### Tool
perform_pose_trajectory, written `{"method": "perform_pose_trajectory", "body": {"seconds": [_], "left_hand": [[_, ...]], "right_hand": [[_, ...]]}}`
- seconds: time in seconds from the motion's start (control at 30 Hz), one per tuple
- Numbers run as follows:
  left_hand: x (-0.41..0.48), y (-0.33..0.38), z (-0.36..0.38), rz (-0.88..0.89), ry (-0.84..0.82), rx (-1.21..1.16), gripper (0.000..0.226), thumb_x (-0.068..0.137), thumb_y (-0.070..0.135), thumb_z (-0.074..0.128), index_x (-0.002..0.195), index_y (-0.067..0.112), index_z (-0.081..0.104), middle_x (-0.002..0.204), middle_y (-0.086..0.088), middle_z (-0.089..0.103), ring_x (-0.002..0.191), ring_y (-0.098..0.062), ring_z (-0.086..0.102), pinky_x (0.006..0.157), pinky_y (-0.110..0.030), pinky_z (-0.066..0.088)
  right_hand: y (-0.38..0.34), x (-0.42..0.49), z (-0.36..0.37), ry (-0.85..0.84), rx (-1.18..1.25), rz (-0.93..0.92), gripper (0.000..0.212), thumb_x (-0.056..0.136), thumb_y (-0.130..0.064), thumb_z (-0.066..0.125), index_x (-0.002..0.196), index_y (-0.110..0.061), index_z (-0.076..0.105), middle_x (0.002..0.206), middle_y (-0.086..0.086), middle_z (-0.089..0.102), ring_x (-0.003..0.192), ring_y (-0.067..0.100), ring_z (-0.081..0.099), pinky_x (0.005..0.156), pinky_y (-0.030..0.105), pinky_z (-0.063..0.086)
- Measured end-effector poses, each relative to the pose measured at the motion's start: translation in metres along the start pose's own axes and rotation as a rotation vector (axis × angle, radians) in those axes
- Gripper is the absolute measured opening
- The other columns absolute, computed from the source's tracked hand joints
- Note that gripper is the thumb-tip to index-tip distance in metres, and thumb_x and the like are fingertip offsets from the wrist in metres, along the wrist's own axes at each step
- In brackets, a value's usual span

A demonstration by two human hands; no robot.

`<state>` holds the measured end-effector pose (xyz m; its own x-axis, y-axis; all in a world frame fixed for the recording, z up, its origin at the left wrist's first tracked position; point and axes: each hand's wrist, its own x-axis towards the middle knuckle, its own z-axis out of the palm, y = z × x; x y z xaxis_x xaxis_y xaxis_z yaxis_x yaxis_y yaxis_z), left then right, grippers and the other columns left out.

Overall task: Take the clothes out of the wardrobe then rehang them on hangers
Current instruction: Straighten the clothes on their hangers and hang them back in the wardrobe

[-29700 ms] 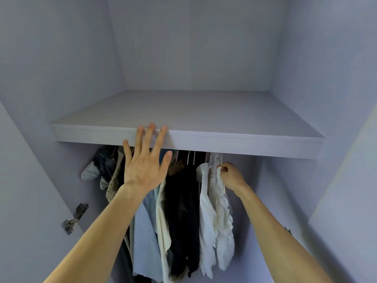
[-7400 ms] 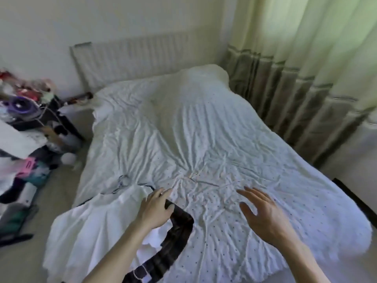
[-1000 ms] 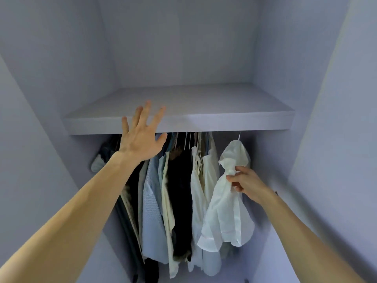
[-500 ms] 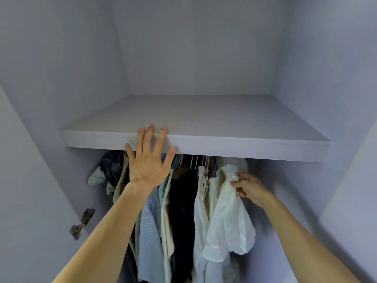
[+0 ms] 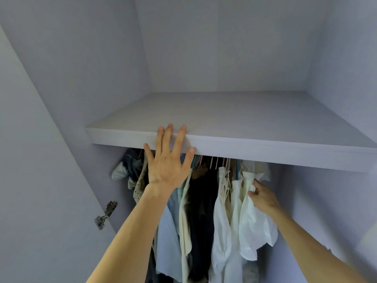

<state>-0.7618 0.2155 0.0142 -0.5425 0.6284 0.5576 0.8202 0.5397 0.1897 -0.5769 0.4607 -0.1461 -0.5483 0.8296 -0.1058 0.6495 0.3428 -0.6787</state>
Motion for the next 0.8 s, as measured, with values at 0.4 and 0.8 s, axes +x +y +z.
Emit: {"method": "perform_pose_trajectory", "body": {"seconds": [0.4,0.8], "left_hand": [[-0.131,-0.032,-0.015,-0.158,-0.309,-0.193,0.053,0.104,0.052,0.019,0.157,0.043,0.018,0.167,0.010,0.008,0.153,-0.012,0.001,0.124,-0.048,0.005],[-0.515,-0.121,-0.107,-0.848,-0.500,-0.005,0.048,0.106,0.051,0.018,0.152,0.044,0.030,0.163,0.014,0.020,0.153,-0.010,0.008,0.121,-0.041,0.013]], "right_hand": [[-0.017,-0.135,0.039,0.272,0.113,-0.324,0.032,0.098,-0.020,0.059,0.128,-0.027,0.066,0.139,0.000,0.058,0.127,0.022,0.050,0.105,0.025,0.036],[-0.100,-0.409,0.174,-0.378,0.039,-0.970,0.027,0.095,-0.027,0.066,0.121,-0.029,0.072,0.128,-0.014,0.063,0.121,0.006,0.053,0.104,0.016,0.037]]}}
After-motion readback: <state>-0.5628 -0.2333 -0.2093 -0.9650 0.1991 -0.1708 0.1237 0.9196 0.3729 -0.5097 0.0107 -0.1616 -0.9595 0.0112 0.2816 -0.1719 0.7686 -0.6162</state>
